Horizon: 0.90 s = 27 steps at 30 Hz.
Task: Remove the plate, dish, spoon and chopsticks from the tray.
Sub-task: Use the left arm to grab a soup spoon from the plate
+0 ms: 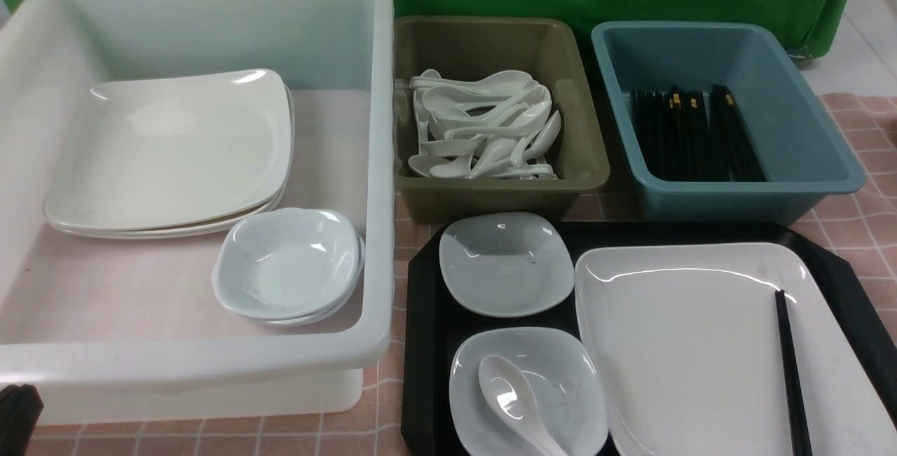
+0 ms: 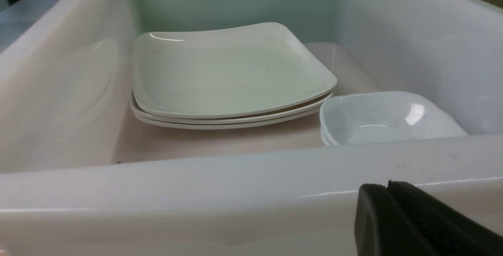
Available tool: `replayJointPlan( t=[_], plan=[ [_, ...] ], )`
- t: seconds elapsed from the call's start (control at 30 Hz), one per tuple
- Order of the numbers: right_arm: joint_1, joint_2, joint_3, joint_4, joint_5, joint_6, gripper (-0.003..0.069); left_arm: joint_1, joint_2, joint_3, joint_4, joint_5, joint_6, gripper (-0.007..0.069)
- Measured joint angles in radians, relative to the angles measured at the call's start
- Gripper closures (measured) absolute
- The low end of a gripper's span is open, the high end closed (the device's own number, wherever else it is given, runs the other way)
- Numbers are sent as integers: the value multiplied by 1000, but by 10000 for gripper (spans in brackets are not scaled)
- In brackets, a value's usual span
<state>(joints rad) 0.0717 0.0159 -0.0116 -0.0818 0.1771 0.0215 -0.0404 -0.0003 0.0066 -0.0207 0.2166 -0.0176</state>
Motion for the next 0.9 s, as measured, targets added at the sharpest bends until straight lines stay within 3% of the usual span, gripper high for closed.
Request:
replayJointPlan(
  t=[0.13,0.23,0.27,0.33,0.5,0.6,0.7,0.9],
  plan=[
    [0,0,0,0,0,0,418,0,0,0,-157,-90,-120,620],
    [0,0,0,0,0,0,418,0,0,0,-503,-151,-400,620],
    [0,0,0,0,0,0,418,0,0,0,-554,-153,-473,620],
    [0,0,0,0,-1,0,418,0,0,0,-614,-153,-557,620],
    [0,0,0,0,-1,0,418,0,0,0,-668,-199,-642,620],
    [0,0,0,0,-11,0,418,0,0,-12,-686,-194,-661,620],
    [0,0,6,3,-46,36,418,0,-1,-131,-672,-97,-562,620],
    [0,0,8,4,-183,416,418,0,95,-496,-617,176,-291,620]
  ],
)
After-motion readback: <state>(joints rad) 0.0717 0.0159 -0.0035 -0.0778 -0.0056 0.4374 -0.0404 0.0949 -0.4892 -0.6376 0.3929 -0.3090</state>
